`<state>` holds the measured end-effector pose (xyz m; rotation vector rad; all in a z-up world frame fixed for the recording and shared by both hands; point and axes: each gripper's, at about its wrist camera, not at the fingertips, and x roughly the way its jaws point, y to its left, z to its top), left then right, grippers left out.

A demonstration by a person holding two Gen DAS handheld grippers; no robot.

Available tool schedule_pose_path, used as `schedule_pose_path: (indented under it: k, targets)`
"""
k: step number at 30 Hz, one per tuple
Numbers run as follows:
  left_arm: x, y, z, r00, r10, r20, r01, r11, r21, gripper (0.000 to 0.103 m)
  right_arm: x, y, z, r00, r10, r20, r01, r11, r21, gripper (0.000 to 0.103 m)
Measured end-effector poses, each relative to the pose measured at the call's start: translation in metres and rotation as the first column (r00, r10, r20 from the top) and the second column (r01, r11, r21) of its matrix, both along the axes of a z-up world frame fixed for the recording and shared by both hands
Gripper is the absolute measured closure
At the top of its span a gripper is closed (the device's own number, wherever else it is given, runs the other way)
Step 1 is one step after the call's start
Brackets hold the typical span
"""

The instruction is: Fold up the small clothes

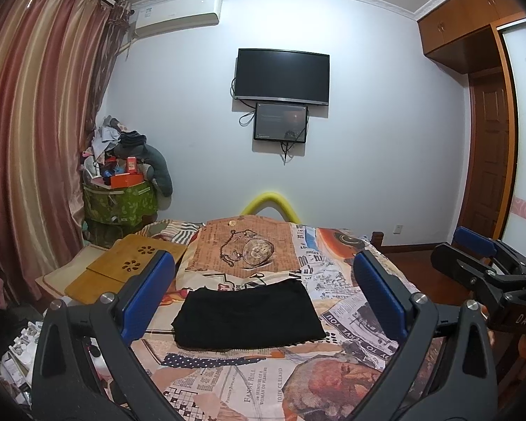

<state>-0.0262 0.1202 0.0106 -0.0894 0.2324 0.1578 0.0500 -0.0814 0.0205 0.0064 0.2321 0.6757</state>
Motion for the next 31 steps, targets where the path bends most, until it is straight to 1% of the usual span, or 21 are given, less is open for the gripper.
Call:
schedule_pose_path:
  k: [3,23,31]
  targets:
    - [-0.0010,0.0003,-0.0008,1.000,-0.015,-0.001,0.015,1.000,-0.010,0.000,0.0002,0.0007,0.0001,1.000,-0.001,0.003,0.001,1.000,-0.001,0.000]
    - [-0.0034,-0.0034,-0.0006,0.999,-0.032,0.000,0.032,0.999,0.018,0.000,0.0009,-0.0010,0.0014,1.000,-0.001,-0.002,0.001,1.000,-0.003,0.000]
    - [-0.0026,-0.0002,-0.0013,0.999,-0.050,-0.008,0.050,0.999,0.002,0.000,0.0035,0.0004,0.0018,1.000,0.000,-0.010,0.000,1.000,-0.012,0.000]
